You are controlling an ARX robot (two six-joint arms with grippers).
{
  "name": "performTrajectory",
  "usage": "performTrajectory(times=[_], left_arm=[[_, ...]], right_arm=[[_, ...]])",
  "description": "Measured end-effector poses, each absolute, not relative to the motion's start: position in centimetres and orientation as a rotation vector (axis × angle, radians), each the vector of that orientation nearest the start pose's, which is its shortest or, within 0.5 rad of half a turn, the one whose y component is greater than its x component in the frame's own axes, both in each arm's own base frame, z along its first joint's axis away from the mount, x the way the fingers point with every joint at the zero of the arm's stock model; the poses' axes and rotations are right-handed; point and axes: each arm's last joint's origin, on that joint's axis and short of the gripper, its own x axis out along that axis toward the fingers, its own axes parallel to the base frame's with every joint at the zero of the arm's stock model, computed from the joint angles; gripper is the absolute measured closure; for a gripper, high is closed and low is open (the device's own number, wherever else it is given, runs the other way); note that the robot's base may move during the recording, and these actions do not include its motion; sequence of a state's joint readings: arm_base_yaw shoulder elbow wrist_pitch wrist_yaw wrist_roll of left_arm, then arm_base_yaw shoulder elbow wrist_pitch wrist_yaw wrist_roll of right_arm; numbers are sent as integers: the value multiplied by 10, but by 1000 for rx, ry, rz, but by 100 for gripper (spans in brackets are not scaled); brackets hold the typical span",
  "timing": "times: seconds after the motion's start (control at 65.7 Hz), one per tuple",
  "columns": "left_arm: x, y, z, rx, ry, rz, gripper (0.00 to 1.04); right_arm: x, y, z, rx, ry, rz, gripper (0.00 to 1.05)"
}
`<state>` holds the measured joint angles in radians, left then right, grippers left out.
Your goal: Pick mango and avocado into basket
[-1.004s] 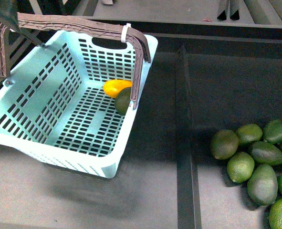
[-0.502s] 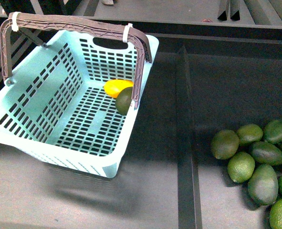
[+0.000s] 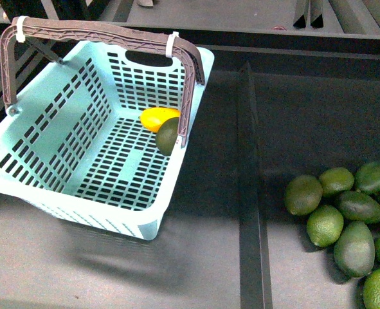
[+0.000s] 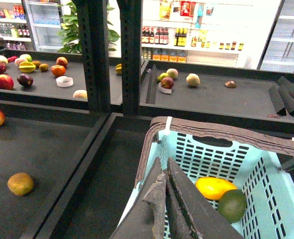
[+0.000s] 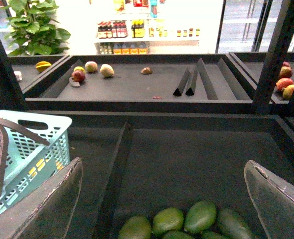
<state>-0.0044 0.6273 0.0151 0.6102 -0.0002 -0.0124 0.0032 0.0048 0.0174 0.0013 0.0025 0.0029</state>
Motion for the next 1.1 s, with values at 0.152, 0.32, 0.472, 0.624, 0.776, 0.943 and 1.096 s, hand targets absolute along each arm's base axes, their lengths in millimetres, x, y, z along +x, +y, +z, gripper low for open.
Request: performTrajectory(times=[0.152, 0.32, 0.472, 0.624, 0.776, 0.943, 1.096], left_arm=[[130, -1, 170, -12, -8, -4, 103], [123, -1, 171, -11, -13, -4, 103], [117, -1, 172, -12, -15, -4, 103], [113, 0, 172, -12, -15, -4, 103], [110, 0, 171, -11, -15, -4, 103], [100, 0, 167, -11, 12, -4, 103], [97, 0, 168, -11, -10, -3, 103]], right_arm=[[97, 0, 169, 3, -14, 1, 9], [97, 0, 169, 3, -14, 1, 9], [97, 0, 169, 3, -14, 1, 9], [97, 0, 169, 3, -14, 1, 9], [97, 0, 169, 3, -14, 1, 9], [97, 0, 169, 3, -14, 1, 9], [97, 0, 169, 3, -14, 1, 9]])
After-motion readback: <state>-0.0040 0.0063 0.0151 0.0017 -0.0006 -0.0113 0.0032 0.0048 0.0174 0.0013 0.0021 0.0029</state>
